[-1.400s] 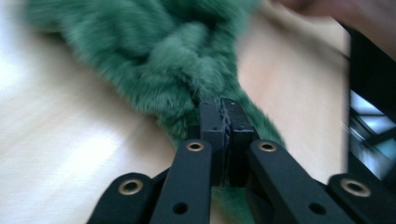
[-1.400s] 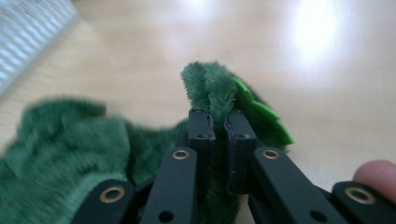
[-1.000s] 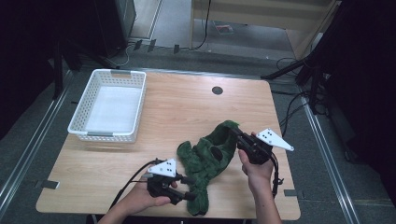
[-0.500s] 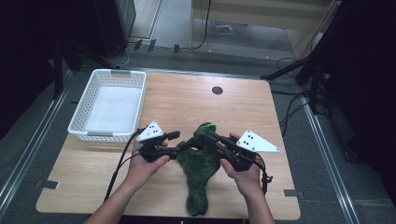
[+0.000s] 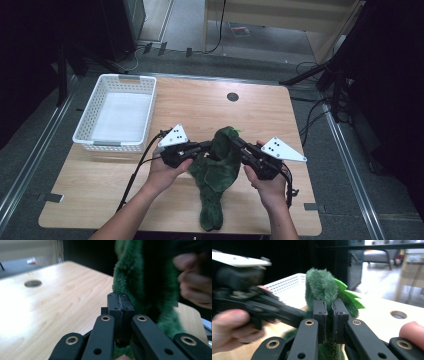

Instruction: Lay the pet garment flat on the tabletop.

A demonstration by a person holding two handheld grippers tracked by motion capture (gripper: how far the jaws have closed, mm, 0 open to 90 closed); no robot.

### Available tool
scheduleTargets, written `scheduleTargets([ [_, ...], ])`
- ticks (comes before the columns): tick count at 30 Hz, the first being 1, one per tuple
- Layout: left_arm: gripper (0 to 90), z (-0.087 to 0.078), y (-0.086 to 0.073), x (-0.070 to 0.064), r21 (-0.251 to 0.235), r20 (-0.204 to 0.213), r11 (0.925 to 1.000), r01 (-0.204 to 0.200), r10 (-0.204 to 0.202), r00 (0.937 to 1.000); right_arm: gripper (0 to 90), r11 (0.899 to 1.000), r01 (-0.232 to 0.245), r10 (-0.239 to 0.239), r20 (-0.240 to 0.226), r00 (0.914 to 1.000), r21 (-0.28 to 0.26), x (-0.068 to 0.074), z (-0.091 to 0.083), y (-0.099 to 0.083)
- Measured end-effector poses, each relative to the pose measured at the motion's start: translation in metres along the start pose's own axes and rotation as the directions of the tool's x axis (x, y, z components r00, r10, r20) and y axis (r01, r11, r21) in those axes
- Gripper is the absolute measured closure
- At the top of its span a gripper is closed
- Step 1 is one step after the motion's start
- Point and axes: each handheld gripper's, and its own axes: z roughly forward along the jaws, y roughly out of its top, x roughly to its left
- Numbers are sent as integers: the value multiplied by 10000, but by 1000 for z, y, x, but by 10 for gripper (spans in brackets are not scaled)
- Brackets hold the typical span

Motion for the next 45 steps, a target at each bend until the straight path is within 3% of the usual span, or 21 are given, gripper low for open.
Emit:
scheduleTargets([
  [3, 900, -12, 6, -3, -372, -502, 9993, -71, 53, 9987, 841, 9997, -253, 251, 454, 9987, 27, -5, -1, -1],
  [6, 900, -22, 10, -6, -539, -1377, 9985, -122, 47, 9905, 830, 9971, -762, 764, 1035, 9917, -66, -8, -1, -1],
  [8, 900, -25, 9, -11, -309, -2246, 9994, -182, 109, 9744, 843, 9962, -862, 872, 1034, 9908, -137, -8, -1, -2],
  [9, 900, -25, 9, -11, -309, -2246, 9994, -182, 109, 9744, 843, 9962, -862, 872, 1034, 9908, -137, -8, -1, -2],
  [10, 900, -28, 6, -13, -164, -2948, 9999, -8, -40, 9556, 850, 9987, -404, 437, 1171, 9922, -307, -2, -1, -2],
  [14, 900, -38, 1, -16, -337, -3569, 9994, 80, -195, 9339, 855, 9982, -261, 330, 1301, 9909, -545, 4, -2, 1],
  [17, 900, -51, 6, -20, -697, -3259, 9976, -32, -197, 9452, 855, 9974, -317, 395, 1228, 9916, -642, 5, -3, 5],
  [18, 900, -54, 10, -21, -705, -2990, 9975, -68, -147, 9541, 855, 9973, -350, 421, 1119, 9928, -651, 4, -3, 6],
  [19, 900, -54, 10, -21, -705, -2990, 9975, -68, -147, 9541, 855, 9971, -390, 446, 880, 9951, -646, 2, -3, 8],
  [20, 900, -50, 14, -15, -393, -2268, 9982, 463, -541, 9724, 856, 9976, -357, 399, 725, 9966, -591, 1, -3, 9],
  [22, 794, -38, 15, -1, 49, -1222, 9915, 1303, -1287, 9841, 857, 9982, -282, 315, 637, 9975, -521, 0, -1, 9],
  [24, 567, -18, 13, 10, 723, -906, 9875, 1404, -1337, 9869, 857, 9983, -309, 326, 332, 9989, -503, 0, 1, 8],
  [27, 416, 5, 10, 24, 745, -926, 9869, 1432, -1361, 9863, 856, 9991, -47, 41, -140, 9999, -423, 5, 1, 9],
  [29, 389, 16, 12, 32, 596, -727, 9907, 1227, -1183, 9903, 855, 9990, 45, -64, -409, 9991, -455, 6, 0, 9],
  [31, 363, 28, 13, 34, 678, 171, 9966, 477, -489, 9987, 855, 9989, 116, -138, -505, 9986, -451, 6, -1, 9],
  [33, 355, 36, 9, 30, 835, 905, 9963, -200, 124, 9958, 855, 9990, 48, -73, -533, 9986, -453, 5, -3, 9],
  [36, 342, 50, 3, 30, 1199, 1311, 9922, -340, 181, 9912, 855, 9991, -37, 11, -631, 9980, -411, 3, -3, 8],
  [38, 342, 55, 1, 31, 1290, 1254, 9913, -278, 115, 9920, 855, 9993, -8, -18, -671, 9977, -381, 3, -3, 8],
  [40, 489, 64, -3, 28, 1400, 1301, 9898, -279, 95, 9915, 855, 9995, 41, -64, -718, 9974, -321, 4, -3, 8],
  [43, 839, 58, 1, 25, 1409, 1170, 9894, -347, 181, 9930, 855, 9995, 120, -136, -495, 9987, -309, 3, -6, 9],
  [45, 860, 50, 4, 25, 1301, 967, 9910, -311, 185, 9951, 855, 9995, 126, -137, -367, 9992, -298, 3, -7, 9],
])
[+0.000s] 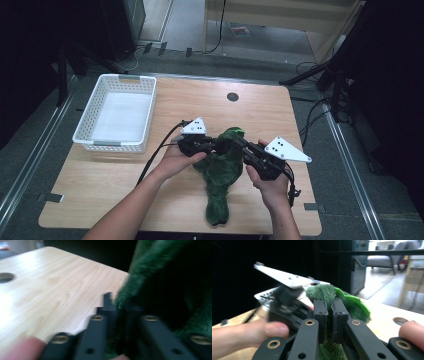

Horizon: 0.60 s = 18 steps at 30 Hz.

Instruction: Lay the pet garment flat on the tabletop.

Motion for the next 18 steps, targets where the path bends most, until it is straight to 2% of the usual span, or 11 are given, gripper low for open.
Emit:
scheduleTargets([
  [3, 878, -26, 0, -5, -526, -1351, 9980, 358, -427, 9899, 857, 9999, -151, 151, 470, 9988, 3, -6, -2, 1],
  [5, 876, -48, -1, -11, -1165, -3456, 9838, 1360, -1685, 9231, 857, 9994, -287, 266, 984, 9948, 203, -12, 7, 0],
  [7, 872, -54, -2, -9, -1668, -4434, 9559, 2416, -2915, 8476, 855, 9989, -166, 120, 1009, 9948, 442, -14, 23, -4],
  [8, 868, -53, -2, -5, -1776, -4700, 9451, 2743, -3264, 8201, 855, 9980, -89, 26, 1005, 9949, 629, -16, 35, -7],
  [10, 860, -43, -5, 9, -1610, -5247, 9368, 3105, -3477, 7771, 853, 9957, -313, 182, 1470, 9890, 875, -21, 56, -12],
  [12, 826, -36, -9, 20, -1466, -5203, 9217, 3592, -3806, 7645, 843, 9929, -752, 583, 1742, 9830, 919, -29, 70, -15],
  [13, 755, -23, -17, 41, -1419, -5382, 8966, 4196, -4256, 7275, 753, 9729, -1968, 1618, 2504, 9545, 1215, -51, 96, -20],
  [14, 668, -20, -20, 47, -1368, -5567, 8925, 4298, -4282, 7119, 702, 9609, -2419, 1973, 2799, 9395, 1348, -59, 103, -22],
  [16, 485, -18, -22, 55, -1281, -5589, 8853, 4470, -4368, 7049, 665, 9513, -2721, 2182, 3068, 9264, 1450, -66, 108, -24],
  [17, 389, -24, -22, 58, -1232, -5424, 8887, 4416, -4329, 7200, 534, 9356, -3132, 2394, 3588, 9022, 1632, -78, 111, -26],
  [18, 336, -30, -21, 55, -1165, -5296, 9007, 4185, -4128, 7410, 506, 9347, -3149, 2393, 3635, 9003, 1646, -80, 107, -25],
])
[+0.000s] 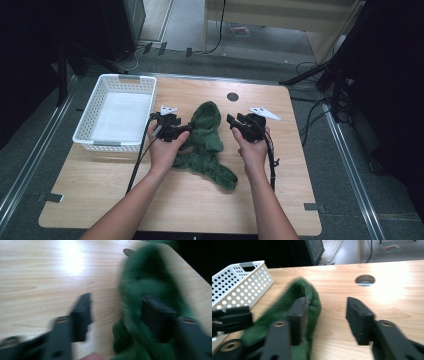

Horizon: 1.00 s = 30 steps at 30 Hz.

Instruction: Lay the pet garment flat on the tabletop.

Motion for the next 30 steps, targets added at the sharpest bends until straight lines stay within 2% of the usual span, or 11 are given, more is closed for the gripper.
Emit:
scheduleTargets([
  [3, 292, -14, -2, 2, -280, 423, 9989, -382, 394, 9983, 501, 9997, 183, -186, -175, 9997, -138, -4, -15, -1],
  [9, 334, -48, -38, 0, 159, 878, 9937, -1109, 1091, 9901, 507, 9908, 622, -446, -1445, 9885, 1198, 14, -43, -38],
  [11, 363, -50, -64, -4, 938, 628, 9784, -1843, 1790, 9818, 484, 9589, 2021, -1573, -2199, 9628, 1989, 41, -53, -70],
  [15, 360, -44, -84, 0, 1618, 344, 9706, -1781, 1748, 9840, 456, 9405, 2380, -1896, -2069, 9598, 2424, 53, -52, -94],
  [16, 387, -42, -89, 1, 1728, 329, 9665, -1896, 1867, 9819, 469, 9233, 2449, -1990, -1766, 9639, 2960, 53, -45, -106],
  [18, 555, -45, -91, -1, 1685, 496, 9598, -2245, 2192, 9744, 493, 9178, 2498, -2054, -1692, 9639, 3088, 53, -42, -109],
  [19, 706, -46, -92, -1, 1696, 857, 9580, -2314, 2195, 9718, 594, 9016, 2881, -2519, -1496, 9561, 3227, 52, -39, -115],
  [20, 770, -50, -92, -1, 1762, 1238, 9513, -2531, 2337, 9644, 668, 9044, 2874, -2529, -1461, 9564, 3154, 50, -39, -116],
  [23, 827, -55, -93, 2, 1708, 1744, 9515, -2558, 2263, 9583, 820, 9118, 2746, -2417, -1418, 9599, 3052, 43, -43, -112],
  [27, 833, -68, -92, 6, 1678, 2640, 9562, -2398, 1908, 9455, 850, 9162, 2761, -2399, -1544, 9584, 2905, 38, -55, -108],
  [30, 831, -86, -94, 5, 1445, 3605, 9569, -2520, 1862, 9140, 850, 9254, 2755, -2366, -1713, 9564, 2601, 35, -80, -102],
])
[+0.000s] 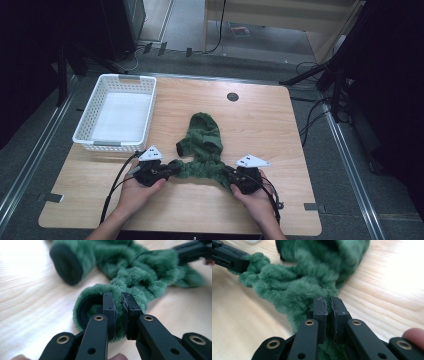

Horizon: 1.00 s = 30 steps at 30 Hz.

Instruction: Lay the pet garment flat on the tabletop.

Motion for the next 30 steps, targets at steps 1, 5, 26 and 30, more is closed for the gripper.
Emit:
scheduleTargets([
  [1, 831, -4, -2, -4, 178, 107, 9998, -42, 40, 9999, 848, 10000, -7, 7, -91, 10000, -45, 0, -8, -3],
  [5, 728, -1, -20, -23, 1557, 1344, 9838, -892, 684, 9886, 606, 9953, 53, 37, -925, 9957, 968, 1, -19, -31],
  [26, 831, 26, 10, 13, 464, -808, 9935, 1039, -999, 9917, 857, 9904, -839, 945, 952, 9910, -1096, -16, 21, 29],
  [30, 832, 25, 6, 13, 421, -584, 9947, 941, -916, 9941, 860, 9764, -1887, 1968, 733, 9777, -1049, -43, 6, 13],
])
